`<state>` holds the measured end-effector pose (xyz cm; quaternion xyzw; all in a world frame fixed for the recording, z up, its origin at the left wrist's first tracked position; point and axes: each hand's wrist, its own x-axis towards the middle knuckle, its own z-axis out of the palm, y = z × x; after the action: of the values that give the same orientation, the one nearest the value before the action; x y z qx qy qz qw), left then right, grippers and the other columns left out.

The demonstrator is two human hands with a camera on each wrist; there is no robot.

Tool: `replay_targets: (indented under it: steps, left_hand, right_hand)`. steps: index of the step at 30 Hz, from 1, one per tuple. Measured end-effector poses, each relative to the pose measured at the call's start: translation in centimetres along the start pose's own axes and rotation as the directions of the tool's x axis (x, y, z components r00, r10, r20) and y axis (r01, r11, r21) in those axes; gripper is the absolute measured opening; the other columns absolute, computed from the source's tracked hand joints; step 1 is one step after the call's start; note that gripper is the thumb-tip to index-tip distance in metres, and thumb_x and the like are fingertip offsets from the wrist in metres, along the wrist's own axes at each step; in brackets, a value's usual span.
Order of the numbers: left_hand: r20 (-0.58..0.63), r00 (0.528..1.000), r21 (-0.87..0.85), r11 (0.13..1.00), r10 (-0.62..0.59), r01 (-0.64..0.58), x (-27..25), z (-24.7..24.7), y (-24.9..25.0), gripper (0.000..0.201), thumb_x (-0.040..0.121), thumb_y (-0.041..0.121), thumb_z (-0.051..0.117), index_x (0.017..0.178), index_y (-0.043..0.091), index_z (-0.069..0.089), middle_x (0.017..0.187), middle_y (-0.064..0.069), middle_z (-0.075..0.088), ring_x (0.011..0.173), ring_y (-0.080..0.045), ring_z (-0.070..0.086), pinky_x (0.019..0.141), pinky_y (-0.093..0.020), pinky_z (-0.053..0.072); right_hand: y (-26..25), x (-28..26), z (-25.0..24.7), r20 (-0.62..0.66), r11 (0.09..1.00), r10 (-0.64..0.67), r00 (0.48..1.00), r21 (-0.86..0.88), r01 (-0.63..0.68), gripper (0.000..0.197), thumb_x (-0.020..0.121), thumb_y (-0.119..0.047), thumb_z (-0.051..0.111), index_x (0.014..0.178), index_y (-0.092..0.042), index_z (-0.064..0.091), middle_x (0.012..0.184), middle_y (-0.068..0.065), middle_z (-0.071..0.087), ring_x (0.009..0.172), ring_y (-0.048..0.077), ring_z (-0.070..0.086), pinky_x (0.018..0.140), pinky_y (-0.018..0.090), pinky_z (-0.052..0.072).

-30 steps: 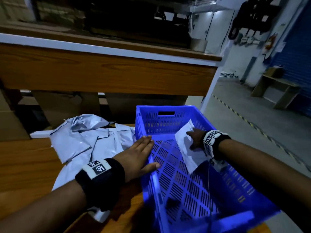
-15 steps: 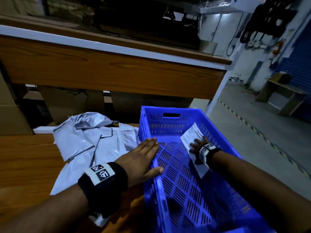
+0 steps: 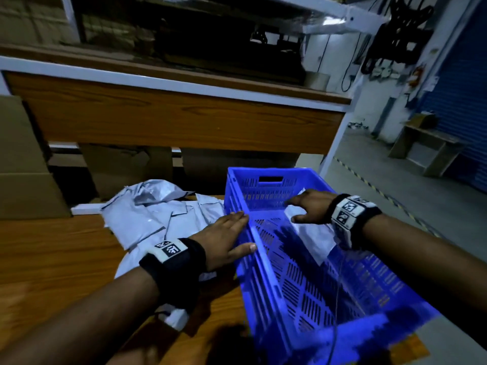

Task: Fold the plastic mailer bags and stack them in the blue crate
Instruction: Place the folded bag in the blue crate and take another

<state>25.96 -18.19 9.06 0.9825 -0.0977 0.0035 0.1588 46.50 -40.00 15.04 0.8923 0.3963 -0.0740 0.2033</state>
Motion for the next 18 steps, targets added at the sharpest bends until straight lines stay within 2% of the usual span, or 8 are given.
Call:
replay_targets:
  steps: [3, 6, 10, 13, 14, 16, 18]
  left_hand:
    - [-0.012, 1.0, -0.005, 1.0, -0.011, 0.011, -3.5, -0.9, -1.5, 0.131, 0.054, 0.097, -0.009, 0.153, 0.014, 0.013, 0.161, -0.007, 0.013, 0.147, -0.018, 0.01, 0.116, -0.027, 0.01]
    - [-0.008, 1.0, 0.018, 1.0, -0.014, 0.014, -8.6, -2.2, -3.5, 0.127, 0.057, 0.095, -0.008, 0.153, 0.015, 0.012, 0.161, -0.005, 0.015, 0.145, -0.017, 0.013, 0.115, -0.028, 0.014]
    - [0.022, 0.996, 0.004, 0.997, -0.082, 0.082, -15.2, -2.3, -7.0, 0.099, 0.08, 0.082, 0.019, 0.153, 0.016, 0.012, 0.158, -0.006, 0.023, 0.143, -0.02, 0.017, 0.113, -0.032, 0.02]
    - [0.059, 0.992, 0.032, 0.994, -0.108, 0.106, -20.2, -0.8, -9.6, 0.114, 0.069, 0.092, 0.005, 0.153, 0.015, 0.015, 0.156, -0.006, 0.027, 0.141, -0.024, 0.021, 0.113, -0.036, 0.021]
    - [0.069, 0.99, 0.026, 0.992, -0.127, 0.125, -22.0, -0.2, -10.4, 0.114, 0.069, 0.092, 0.006, 0.153, 0.015, 0.016, 0.156, -0.005, 0.027, 0.14, -0.024, 0.022, 0.112, -0.036, 0.022]
    - [0.096, 0.982, -0.018, 0.986, -0.163, 0.166, -25.0, 1.3, -11.7, 0.111, 0.07, 0.09, 0.012, 0.153, 0.016, 0.015, 0.156, -0.005, 0.028, 0.139, -0.024, 0.023, 0.11, -0.038, 0.025]
    - [0.133, 0.972, -0.05, 0.978, -0.195, 0.203, -27.2, 3.0, -12.7, 0.119, 0.063, 0.095, 0.004, 0.153, 0.018, 0.014, 0.156, -0.006, 0.027, 0.139, -0.025, 0.023, 0.109, -0.041, 0.028]
  right_hand:
    - [-3.4, -4.3, -3.2, -0.049, 0.998, -0.016, 0.999, 0.068, 0.019, 0.066, 0.096, -0.053, 0.048, 0.152, -0.027, 0.026, 0.152, 0.002, 0.039, 0.134, 0.027, 0.038, 0.108, 0.039, 0.033]
    - [-8.3, -9.2, -6.0, -0.089, 0.989, -0.017, 0.996, 0.142, 0.029, 0.065, 0.097, -0.053, 0.047, 0.153, -0.03, 0.023, 0.152, 0.0, 0.039, 0.133, 0.023, 0.042, 0.106, 0.036, 0.034]
    - [-15.3, -14.8, -8.3, -0.21, 0.969, 0.007, 0.978, 0.243, 0.045, 0.063, 0.094, -0.058, 0.046, 0.15, -0.036, 0.026, 0.148, -0.007, 0.044, 0.128, 0.017, 0.049, 0.1, 0.034, 0.04]
    - [-21.4, -17.8, -8.4, -0.357, 0.939, 0.057, 0.932, 0.336, 0.072, 0.057, 0.09, -0.06, 0.048, 0.143, -0.039, 0.039, 0.133, -0.012, 0.058, 0.112, 0.008, 0.059, 0.083, 0.026, 0.043]
    - [-23.7, -18.5, -8.0, -0.399, 0.917, 0.069, 0.915, 0.386, 0.099, 0.056, 0.088, -0.061, 0.048, 0.139, -0.039, 0.043, 0.127, -0.012, 0.062, 0.104, 0.005, 0.062, 0.08, 0.025, 0.044]
    - [-27.6, -18.9, -6.4, -0.456, 0.845, 0.097, 0.885, 0.508, 0.169, 0.051, 0.087, -0.06, 0.05, 0.134, -0.038, 0.05, 0.116, -0.015, 0.066, 0.093, 0.0, 0.065, 0.082, 0.027, 0.05]
    - [-30.9, -18.3, -3.7, -0.477, 0.772, 0.135, 0.869, 0.6, 0.21, 0.043, 0.091, -0.047, 0.059, 0.132, -0.035, 0.053, 0.113, -0.02, 0.064, 0.092, -0.003, 0.063, 0.083, 0.026, 0.05]
